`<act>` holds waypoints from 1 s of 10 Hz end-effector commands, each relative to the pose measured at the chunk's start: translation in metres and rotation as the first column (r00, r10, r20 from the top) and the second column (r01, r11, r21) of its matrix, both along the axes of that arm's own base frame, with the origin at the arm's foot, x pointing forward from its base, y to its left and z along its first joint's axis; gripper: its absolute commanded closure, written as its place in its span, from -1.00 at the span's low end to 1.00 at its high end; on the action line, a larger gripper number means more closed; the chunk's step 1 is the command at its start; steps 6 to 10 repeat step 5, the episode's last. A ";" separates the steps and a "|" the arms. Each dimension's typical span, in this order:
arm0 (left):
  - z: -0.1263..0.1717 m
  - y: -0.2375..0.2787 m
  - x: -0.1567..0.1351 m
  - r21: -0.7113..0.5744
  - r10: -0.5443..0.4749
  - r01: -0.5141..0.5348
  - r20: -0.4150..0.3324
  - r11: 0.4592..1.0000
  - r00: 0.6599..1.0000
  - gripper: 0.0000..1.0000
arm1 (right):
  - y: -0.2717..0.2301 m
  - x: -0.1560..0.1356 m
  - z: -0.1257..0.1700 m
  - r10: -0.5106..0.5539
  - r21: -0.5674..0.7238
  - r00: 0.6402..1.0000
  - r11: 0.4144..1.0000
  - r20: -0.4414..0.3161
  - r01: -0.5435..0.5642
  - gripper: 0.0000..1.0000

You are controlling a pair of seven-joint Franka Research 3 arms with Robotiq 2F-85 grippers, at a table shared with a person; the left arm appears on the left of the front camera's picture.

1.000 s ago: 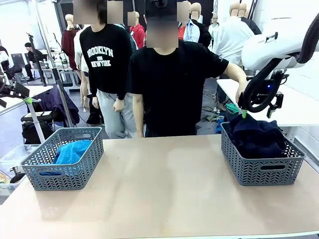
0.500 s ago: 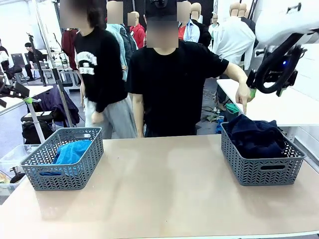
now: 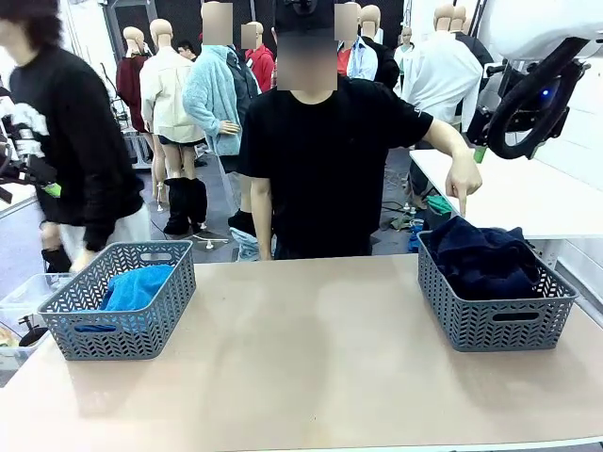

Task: Sort the tops and bottoms.
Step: Sort the clothes according to human instructions.

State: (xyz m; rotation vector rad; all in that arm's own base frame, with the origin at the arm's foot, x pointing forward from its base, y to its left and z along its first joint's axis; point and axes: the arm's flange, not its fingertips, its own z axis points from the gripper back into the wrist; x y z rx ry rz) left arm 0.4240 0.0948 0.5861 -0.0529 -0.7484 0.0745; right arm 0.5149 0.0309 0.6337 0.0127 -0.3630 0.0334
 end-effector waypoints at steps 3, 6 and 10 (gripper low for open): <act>0.001 0.001 0.000 0.001 0.002 -0.002 -0.010 1.000 1.000 -1.00 | -0.005 0.002 -0.005 -0.012 0.014 1.000 1.000 -0.019 0.012 -1.00; 0.001 0.001 0.000 0.001 0.002 -0.002 -0.010 1.000 1.000 -1.00 | -0.005 0.002 -0.005 -0.012 0.014 1.000 1.000 -0.019 0.012 -1.00; 0.001 0.001 0.000 0.001 0.002 -0.002 -0.010 1.000 1.000 -1.00 | -0.005 0.002 -0.005 -0.012 0.014 1.000 1.000 -0.019 0.012 -1.00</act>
